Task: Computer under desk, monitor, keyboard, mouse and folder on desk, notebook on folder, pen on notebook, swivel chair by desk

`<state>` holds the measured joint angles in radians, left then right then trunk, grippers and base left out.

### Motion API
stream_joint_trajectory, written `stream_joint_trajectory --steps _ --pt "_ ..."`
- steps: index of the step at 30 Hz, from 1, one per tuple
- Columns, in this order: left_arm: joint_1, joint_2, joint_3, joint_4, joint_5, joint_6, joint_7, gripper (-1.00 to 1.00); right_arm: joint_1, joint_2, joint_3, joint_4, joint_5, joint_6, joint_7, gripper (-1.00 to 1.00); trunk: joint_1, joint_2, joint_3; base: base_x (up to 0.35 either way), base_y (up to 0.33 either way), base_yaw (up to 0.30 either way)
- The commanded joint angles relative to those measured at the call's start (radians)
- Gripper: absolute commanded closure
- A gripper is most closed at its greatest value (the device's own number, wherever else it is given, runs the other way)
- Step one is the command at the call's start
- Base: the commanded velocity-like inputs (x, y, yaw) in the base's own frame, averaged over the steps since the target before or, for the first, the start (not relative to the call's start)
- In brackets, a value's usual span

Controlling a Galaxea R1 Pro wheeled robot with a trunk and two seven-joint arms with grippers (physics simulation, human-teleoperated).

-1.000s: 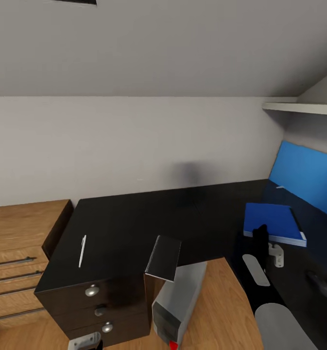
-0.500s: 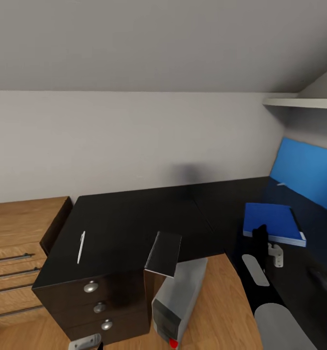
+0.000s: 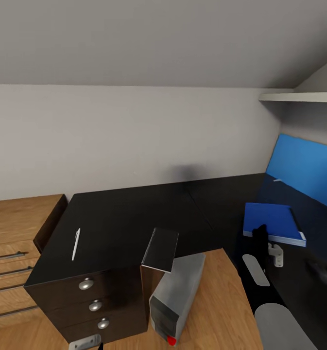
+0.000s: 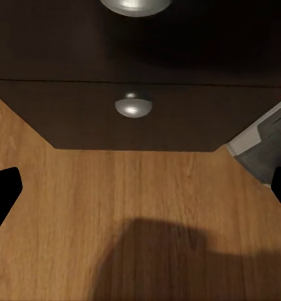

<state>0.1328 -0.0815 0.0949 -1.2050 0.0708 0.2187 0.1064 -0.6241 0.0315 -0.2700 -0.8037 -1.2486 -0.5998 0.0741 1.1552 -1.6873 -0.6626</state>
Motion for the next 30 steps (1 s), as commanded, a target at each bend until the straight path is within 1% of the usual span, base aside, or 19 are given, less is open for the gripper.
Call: stream_joint_trajectory --steps 1,5,7,9,10,12,14,19,26,30 --pt "0.000 -0.001 0.001 -0.002 0.007 0.005 0.003 -1.00 -0.001 0.001 -0.001 0.000 -0.009 0.001 0.007 1.00 0.004 -0.008 -0.004 0.000 0.000 -0.001" --pt "0.001 -0.001 0.000 -0.002 0.007 0.005 0.004 -1.00 -0.001 0.002 -0.002 0.000 -0.010 0.038 0.007 1.00 0.019 -0.036 -0.017 0.000 0.000 0.000" --pt "0.000 -0.001 0.000 0.000 0.007 0.005 0.004 -1.00 -0.001 0.001 -0.003 0.000 -0.018 0.062 0.007 1.00 0.019 -0.036 -0.017 0.000 0.000 0.000" --pt "0.000 -0.001 0.000 0.004 0.007 0.005 0.004 -1.00 -0.001 0.000 -0.003 0.000 -0.046 0.078 0.006 1.00 0.019 -0.036 -0.017 0.000 0.000 0.000" --pt "0.000 -0.001 0.000 0.005 0.007 0.005 0.004 -1.00 0.000 -0.001 -0.003 0.000 -0.078 0.084 0.007 1.00 0.019 -0.036 -0.017 0.000 0.000 0.000" --pt "0.000 -0.001 0.000 0.006 0.007 0.005 0.004 -1.00 0.000 -0.002 -0.003 0.000 -0.121 0.088 0.008 1.00 0.019 -0.036 -0.017 0.000 0.000 0.000" --pt "0.000 -0.001 0.000 0.007 0.007 0.005 0.004 -1.00 0.000 -0.002 -0.003 -0.001 -0.148 0.089 0.010 1.00 0.019 -0.036 -0.017 0.000 0.000 0.000" --pt "0.001 -0.001 0.000 0.011 0.007 0.005 0.004 -1.00 -0.001 -0.002 -0.004 -0.001 -0.166 0.090 0.009 1.00 0.019 -0.036 -0.017 0.000 0.000 0.000" --pt "0.000 -0.001 0.000 0.012 0.007 0.005 0.004 -1.00 0.000 -0.003 -0.006 -0.002 -0.168 0.091 0.007 1.00 0.019 -0.036 -0.017 0.000 0.000 0.000" --pt "0.000 0.000 0.000 0.012 0.007 0.004 0.004 -1.00 0.000 -0.004 -0.014 -0.002 -0.167 0.091 0.006 1.00 0.019 -0.036 -0.017 0.000 0.000 0.000"
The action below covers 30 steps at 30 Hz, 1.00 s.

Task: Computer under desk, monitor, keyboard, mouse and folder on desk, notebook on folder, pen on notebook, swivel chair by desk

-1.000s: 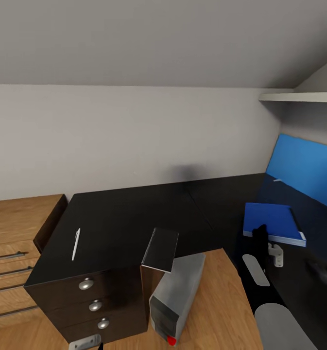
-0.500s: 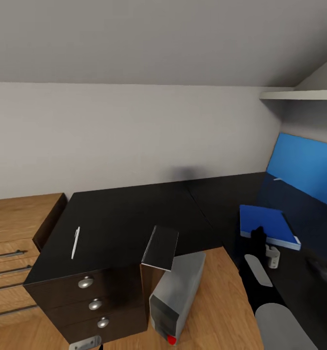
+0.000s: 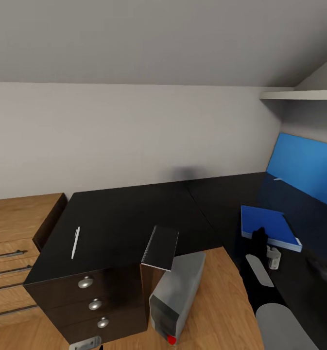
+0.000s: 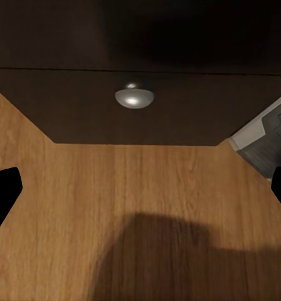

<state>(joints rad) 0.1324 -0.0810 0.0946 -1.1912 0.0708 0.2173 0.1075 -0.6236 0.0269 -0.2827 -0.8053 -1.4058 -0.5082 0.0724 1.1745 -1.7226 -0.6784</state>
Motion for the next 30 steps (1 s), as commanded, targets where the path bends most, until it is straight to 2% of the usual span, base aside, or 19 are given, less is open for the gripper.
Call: stream_joint_trajectory --steps 1,23,24,30 --pt "0.000 0.000 0.000 -0.002 0.007 0.006 0.003 -1.00 -0.001 0.001 -0.003 0.000 -0.010 -0.001 0.007 1.00 0.000 0.000 -0.001 0.000 0.000 0.000" --pt "0.001 0.002 0.002 -0.001 0.007 0.005 0.001 -1.00 -0.001 -0.007 -0.006 0.000 -0.009 0.000 0.001 1.00 0.000 0.000 -0.001 0.000 0.000 0.000" --pt "0.001 0.002 0.002 -0.001 0.007 0.005 0.000 -1.00 -0.001 -0.008 -0.005 0.000 -0.009 0.000 -0.004 -1.00 0.000 0.000 -0.001 0.000 0.000 0.000" --pt "0.001 0.003 0.002 0.005 0.007 0.005 -0.001 -1.00 -0.001 -0.011 -0.004 0.000 -0.009 0.000 -0.027 -1.00 0.000 0.000 -0.001 0.000 0.000 0.000"
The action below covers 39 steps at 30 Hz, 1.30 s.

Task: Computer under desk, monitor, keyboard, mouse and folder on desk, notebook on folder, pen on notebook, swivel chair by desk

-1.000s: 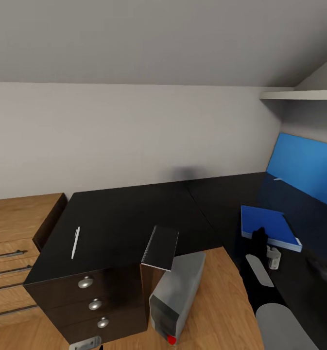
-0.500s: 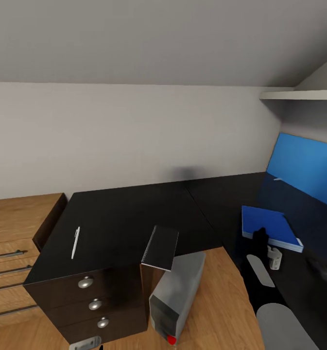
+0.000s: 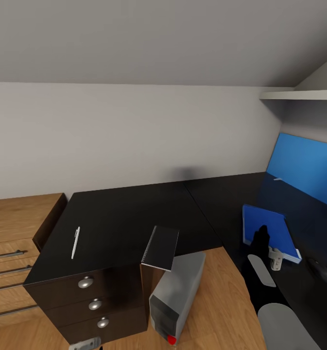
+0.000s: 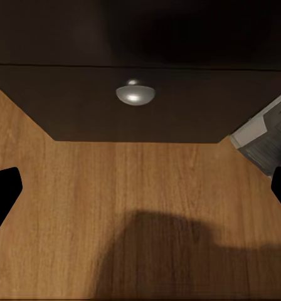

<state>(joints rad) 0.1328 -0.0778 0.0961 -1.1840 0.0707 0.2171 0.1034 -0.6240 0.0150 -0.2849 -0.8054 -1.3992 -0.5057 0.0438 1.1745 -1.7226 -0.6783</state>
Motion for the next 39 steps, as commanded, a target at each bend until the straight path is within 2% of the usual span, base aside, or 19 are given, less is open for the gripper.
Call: stream_joint_trajectory --steps 1,14,19,29,39 --pt "0.000 0.000 0.001 0.000 0.007 0.005 0.003 -1.00 0.000 0.000 -0.002 0.000 -0.015 -0.002 0.001 -1.00 0.000 0.000 -0.001 0.000 0.000 0.000" --pt "0.000 0.000 0.001 0.008 0.007 0.005 0.004 -1.00 0.000 0.000 -0.001 0.000 -0.015 -0.002 -0.001 -1.00 0.000 0.000 -0.001 0.000 0.000 0.000" --pt "0.001 0.010 0.007 0.053 0.008 0.004 0.003 -1.00 0.000 0.000 -0.001 0.000 -0.015 -0.002 -0.001 -1.00 0.000 0.000 -0.001 -0.017 0.000 0.000" --pt "0.000 0.013 0.008 0.059 0.008 0.004 0.002 -1.00 0.000 0.000 0.001 0.000 -0.014 -0.002 -0.001 -1.00 0.000 0.000 -0.001 -0.256 0.000 0.000" --pt "0.000 0.013 0.008 0.060 0.007 0.004 0.002 -1.00 0.000 0.000 0.001 0.000 -0.014 -0.002 -0.001 -1.00 0.000 0.000 -0.001 -0.131 0.000 0.000"
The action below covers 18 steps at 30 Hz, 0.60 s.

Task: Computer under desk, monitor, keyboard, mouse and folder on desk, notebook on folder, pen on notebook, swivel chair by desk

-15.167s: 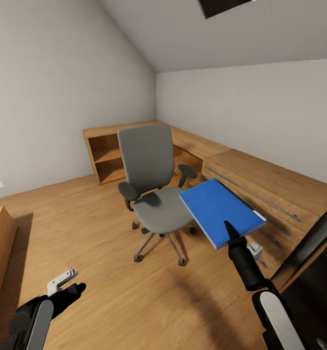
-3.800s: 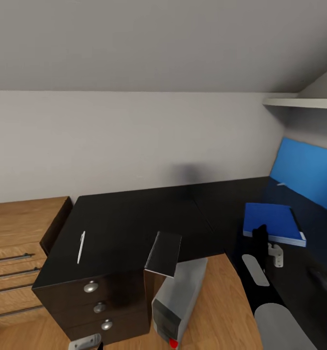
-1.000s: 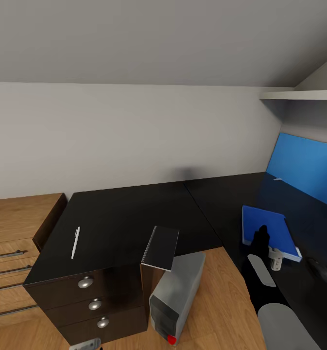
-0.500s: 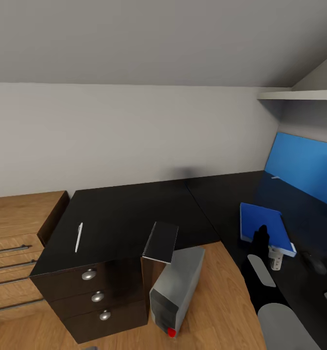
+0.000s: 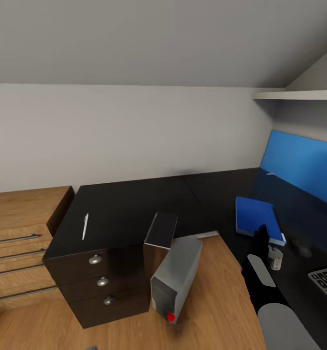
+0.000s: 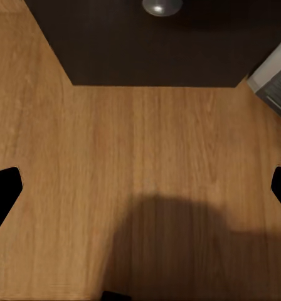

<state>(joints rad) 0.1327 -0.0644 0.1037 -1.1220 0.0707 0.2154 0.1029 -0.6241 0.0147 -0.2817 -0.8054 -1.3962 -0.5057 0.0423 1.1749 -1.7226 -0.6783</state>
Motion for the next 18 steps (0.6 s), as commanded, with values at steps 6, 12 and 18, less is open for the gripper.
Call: stream_joint_trajectory --steps 6,12,18 --pt "0.001 0.000 0.001 -0.002 0.007 0.005 0.003 -1.00 0.000 0.001 -0.002 0.000 -0.017 -0.003 0.001 -1.00 0.000 0.000 -0.001 -0.280 0.000 0.000" --pt "0.000 0.000 0.001 -0.002 0.007 0.005 0.003 -1.00 0.000 0.001 -0.002 0.000 -0.017 -0.002 0.001 -1.00 0.000 0.000 -0.001 -0.113 0.000 0.000" --pt "0.001 0.000 0.001 -0.002 0.007 0.005 0.003 -1.00 0.000 0.001 -0.002 0.000 -0.017 -0.002 0.001 -1.00 0.000 0.000 -0.001 -0.265 0.000 0.000"
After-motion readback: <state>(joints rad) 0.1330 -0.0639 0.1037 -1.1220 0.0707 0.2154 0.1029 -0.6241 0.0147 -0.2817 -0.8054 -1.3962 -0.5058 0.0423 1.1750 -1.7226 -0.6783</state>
